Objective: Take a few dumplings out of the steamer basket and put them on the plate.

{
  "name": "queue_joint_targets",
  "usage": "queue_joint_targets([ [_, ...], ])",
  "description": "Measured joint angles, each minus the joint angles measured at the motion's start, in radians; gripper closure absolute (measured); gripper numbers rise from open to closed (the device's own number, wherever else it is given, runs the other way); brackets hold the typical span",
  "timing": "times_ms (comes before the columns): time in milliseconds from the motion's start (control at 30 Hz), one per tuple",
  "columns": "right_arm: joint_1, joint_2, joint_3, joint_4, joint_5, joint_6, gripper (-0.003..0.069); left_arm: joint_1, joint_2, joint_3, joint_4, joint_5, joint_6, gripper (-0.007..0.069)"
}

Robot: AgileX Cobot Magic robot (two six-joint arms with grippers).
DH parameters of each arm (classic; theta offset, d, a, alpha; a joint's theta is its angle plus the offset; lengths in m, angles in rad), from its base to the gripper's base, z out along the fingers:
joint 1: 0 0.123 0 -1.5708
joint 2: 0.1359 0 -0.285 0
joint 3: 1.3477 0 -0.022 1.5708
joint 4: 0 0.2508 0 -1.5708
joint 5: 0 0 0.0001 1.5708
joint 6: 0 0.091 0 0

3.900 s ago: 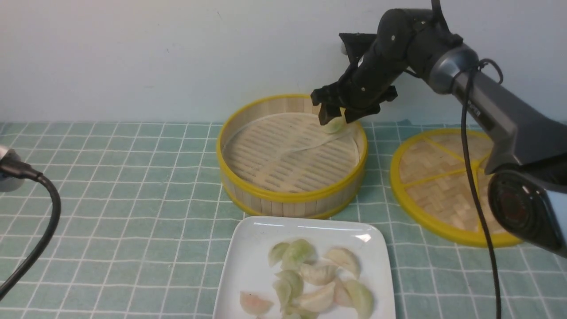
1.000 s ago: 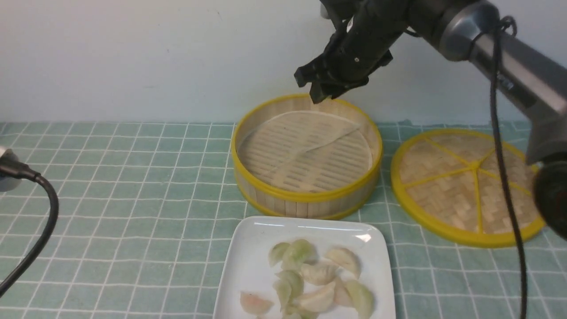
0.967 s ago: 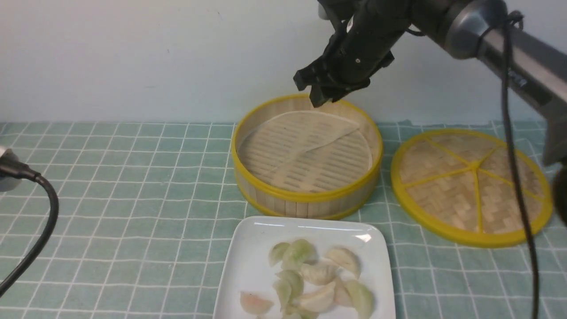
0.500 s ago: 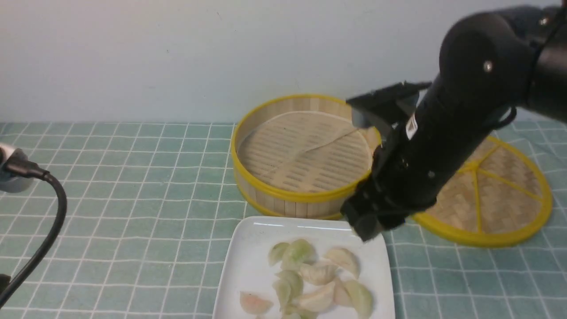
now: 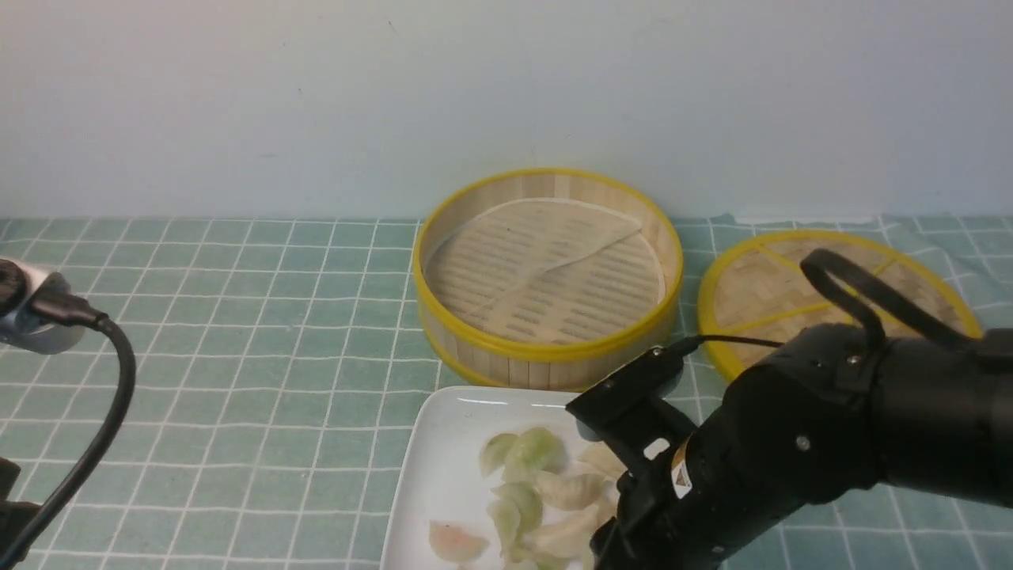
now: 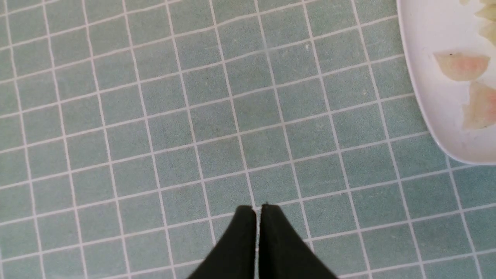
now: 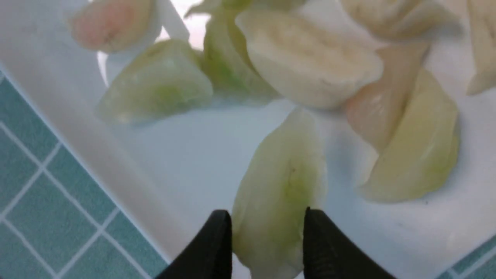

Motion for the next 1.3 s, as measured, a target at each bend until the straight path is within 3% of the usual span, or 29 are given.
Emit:
queue_joint_targets([
  [67, 0.0, 0.0, 0.0, -0.019, -0.013, 0.0, 0.038, 0.0, 0.0, 0.0, -0.001, 0.0, 0.002, 0.0631],
  [100, 0.0, 0.0, 0.0, -0.03, -0.011, 0.0, 0.0311, 0.0, 0.0, 0.0, -0.001, 0.0, 0.003, 0.0631],
  [200, 0.0, -0.003, -0.003, -0.037, 0.015, 0.001, 0.0206, 0.0, 0.0, 0.0, -0.001, 0.0, 0.003, 0.0631],
  [300, 0.0, -0.025, -0.033, -0.055, 0.09, 0.009, 0.0171, 0.0, 0.0, 0.0, -0.001, 0.0, 0.003, 0.0631],
  [433, 0.0, -0.133, -0.103, -0.11, 0.203, 0.065, 0.0279, 0.0, 0.0, 0.0, -0.001, -0.004, 0.003, 0.0631],
  [567, 0.0, -0.376, -0.156, -0.211, 0.258, 0.168, 0.054, 0.0, 0.0, 0.0, -0.001, -0.024, 0.003, 0.0631],
  [600, 0.0, -0.39, -0.157, -0.225, 0.258, 0.182, 0.0552, 0.0, 0.0, 0.0, -0.001, -0.027, 0.003, 0.0631],
  [667, 0.0, -0.576, -0.16, -0.275, 0.239, 0.26, 0.0643, 0.0, 0.0, 0.0, -0.01, -0.037, 0.003, 0.0631],
  [933, 0.0, -1.079, 0.044, -0.369, 0.023, 0.327, 0.0671, 0.0, 0.0, 0.0, -0.066, -0.111, 0.003, 0.0631],
  [1067, 0.0, -1.438, 0.317, -0.435, -0.194, 0.348, 0.0672, 0.0, 0.0, 0.001, -0.102, -0.184, 0.003, 0.0631],
  [1300, 0.0, -1.639, 0.512, -0.594, -0.281, 0.506, 0.0672, 0.0, -0.002, 0.005, -0.131, -0.274, 0.004, 0.0631],
])
